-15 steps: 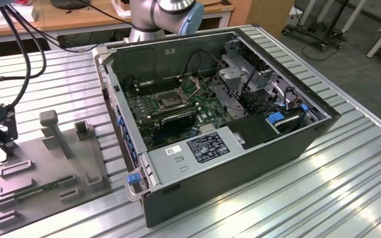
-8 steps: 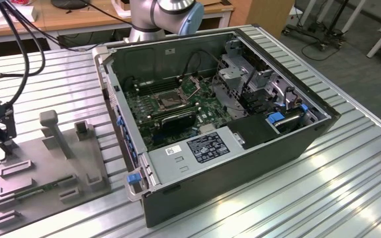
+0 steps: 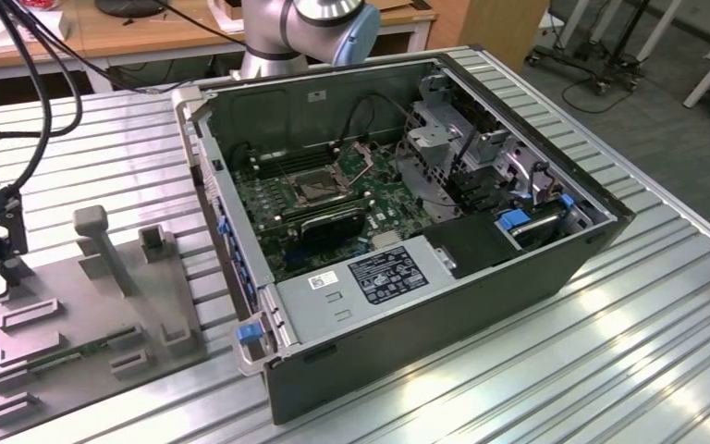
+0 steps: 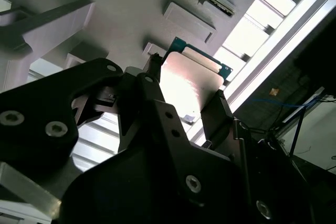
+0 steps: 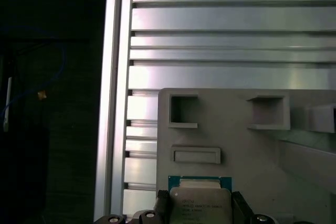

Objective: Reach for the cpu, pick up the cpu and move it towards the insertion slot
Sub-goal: 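Pick up the cpu and move it towards the insertion slot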

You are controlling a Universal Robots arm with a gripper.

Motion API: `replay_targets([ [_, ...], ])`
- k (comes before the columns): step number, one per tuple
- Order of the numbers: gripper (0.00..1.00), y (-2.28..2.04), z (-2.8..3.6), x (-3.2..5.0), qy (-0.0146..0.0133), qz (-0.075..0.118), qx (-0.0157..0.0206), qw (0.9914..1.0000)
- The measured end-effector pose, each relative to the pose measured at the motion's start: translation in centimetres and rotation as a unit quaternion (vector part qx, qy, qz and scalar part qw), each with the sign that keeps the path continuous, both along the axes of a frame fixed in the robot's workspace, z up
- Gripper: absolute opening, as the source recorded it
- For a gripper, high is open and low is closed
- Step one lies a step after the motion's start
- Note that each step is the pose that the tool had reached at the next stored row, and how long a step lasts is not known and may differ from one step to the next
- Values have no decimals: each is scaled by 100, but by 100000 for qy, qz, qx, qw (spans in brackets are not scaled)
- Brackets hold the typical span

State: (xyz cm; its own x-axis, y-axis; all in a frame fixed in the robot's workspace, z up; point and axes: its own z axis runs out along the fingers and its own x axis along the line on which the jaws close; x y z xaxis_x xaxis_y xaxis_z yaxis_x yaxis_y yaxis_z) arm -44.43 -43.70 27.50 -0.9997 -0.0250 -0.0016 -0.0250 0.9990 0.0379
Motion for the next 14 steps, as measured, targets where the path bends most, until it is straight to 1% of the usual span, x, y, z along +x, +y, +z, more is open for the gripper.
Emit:
replay_targets([
  [14, 55, 0, 64, 0, -2, -2, -1, 100000],
])
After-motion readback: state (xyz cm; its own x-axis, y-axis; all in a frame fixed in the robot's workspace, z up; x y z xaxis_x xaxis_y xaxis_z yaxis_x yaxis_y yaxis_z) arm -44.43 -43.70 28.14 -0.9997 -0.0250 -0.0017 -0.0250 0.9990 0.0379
